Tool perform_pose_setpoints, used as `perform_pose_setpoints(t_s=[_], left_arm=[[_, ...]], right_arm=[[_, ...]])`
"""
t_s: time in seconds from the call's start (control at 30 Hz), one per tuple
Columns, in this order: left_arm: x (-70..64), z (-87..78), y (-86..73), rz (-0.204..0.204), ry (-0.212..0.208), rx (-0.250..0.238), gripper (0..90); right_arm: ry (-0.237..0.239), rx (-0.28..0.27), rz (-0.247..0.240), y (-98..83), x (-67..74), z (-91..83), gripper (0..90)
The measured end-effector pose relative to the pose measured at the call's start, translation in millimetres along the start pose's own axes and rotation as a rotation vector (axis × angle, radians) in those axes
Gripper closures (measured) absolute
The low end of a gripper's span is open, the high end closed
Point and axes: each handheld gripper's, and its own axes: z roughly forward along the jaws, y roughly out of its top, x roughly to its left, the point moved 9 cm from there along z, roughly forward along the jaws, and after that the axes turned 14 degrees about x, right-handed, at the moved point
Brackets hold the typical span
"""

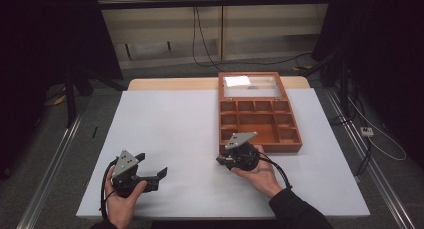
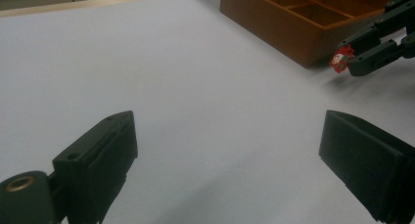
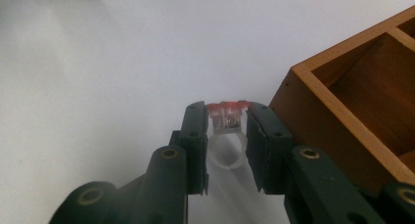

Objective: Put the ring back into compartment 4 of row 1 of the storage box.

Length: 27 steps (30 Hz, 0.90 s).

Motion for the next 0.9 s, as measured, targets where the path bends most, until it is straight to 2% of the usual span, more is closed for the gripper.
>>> perform_pose_setpoints(t_s=[0.43,0.9], left_arm=[[0.2,-0.6,0.0,0.001,-0.004,0.000,7.3],[0.2,0.2,0.1,-0.001,-0.005,0.000,7.3]], right_arm=[[0.010,-0.025,0.021,-5.7,-0.2,-14.3,70.2],[-0.008,-0.048,0.036,-14.7,-7.0,-32.1,70.3]])
